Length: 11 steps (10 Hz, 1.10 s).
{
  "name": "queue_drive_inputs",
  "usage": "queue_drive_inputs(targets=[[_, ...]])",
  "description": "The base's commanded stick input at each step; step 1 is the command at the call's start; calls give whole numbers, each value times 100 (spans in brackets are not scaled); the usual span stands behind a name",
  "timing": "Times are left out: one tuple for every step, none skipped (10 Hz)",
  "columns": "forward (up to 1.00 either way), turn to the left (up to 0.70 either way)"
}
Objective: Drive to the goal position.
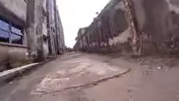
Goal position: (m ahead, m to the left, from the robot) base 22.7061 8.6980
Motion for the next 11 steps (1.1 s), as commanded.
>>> queue_drive_inputs(targets=[[100,0],[100,0],[100,33],[100,39],[100,40],[100,40],[100,22],[100,8],[100,2],[100,0],[100,0]])
